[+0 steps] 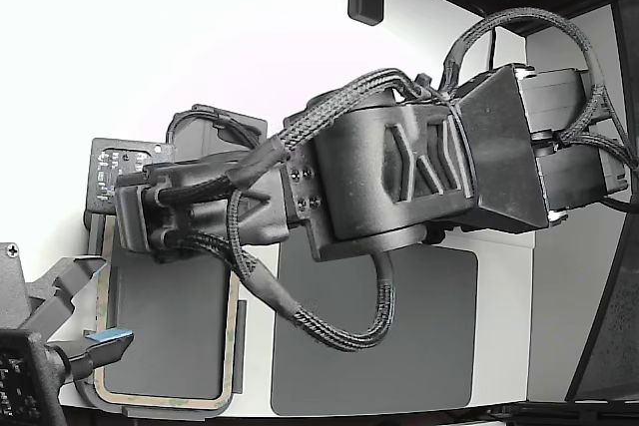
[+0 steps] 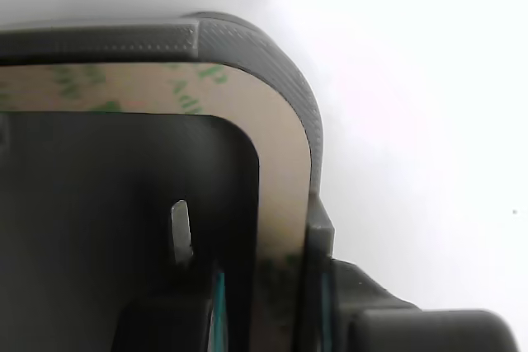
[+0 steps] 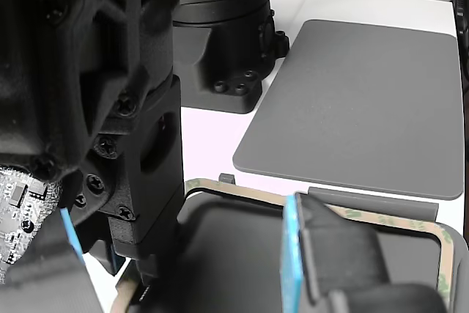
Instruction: Move top rectangular frame to the holder.
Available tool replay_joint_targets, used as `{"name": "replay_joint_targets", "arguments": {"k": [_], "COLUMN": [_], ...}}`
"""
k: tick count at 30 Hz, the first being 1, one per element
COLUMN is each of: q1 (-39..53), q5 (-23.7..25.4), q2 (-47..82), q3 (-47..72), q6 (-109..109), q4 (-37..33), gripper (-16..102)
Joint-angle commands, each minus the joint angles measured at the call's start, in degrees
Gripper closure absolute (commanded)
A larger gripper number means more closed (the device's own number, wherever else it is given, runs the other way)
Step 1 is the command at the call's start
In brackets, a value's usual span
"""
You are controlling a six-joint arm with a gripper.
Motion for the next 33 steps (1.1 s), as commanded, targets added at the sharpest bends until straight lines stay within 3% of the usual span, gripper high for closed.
{"name": "replay_joint_targets", "arguments": {"k": [1,2,3,10,23,28,33], "q1": [-0.9,-0.9,-0.9,-0.6,-1.8,-5.2,-10.1], "q5": [-0.3,-0.4,-0.5,0.5,13.4,15.0,14.6], "q2": [1.2,1.1,1.1,2.6,26.4,39.4,56.9], "q3": [-1.8,-1.8,-1.8,-2.9,13.4,22.0,36.1], "q6": [-0.9,-1.2,-1.7,-3.3,11.3,12.6,10.9], "q4": [0.3,0.3,0.3,0.4,-0.1,-4.0,-14.0], "gripper": [18,8,-14,-14,-14,-14,-14]}}
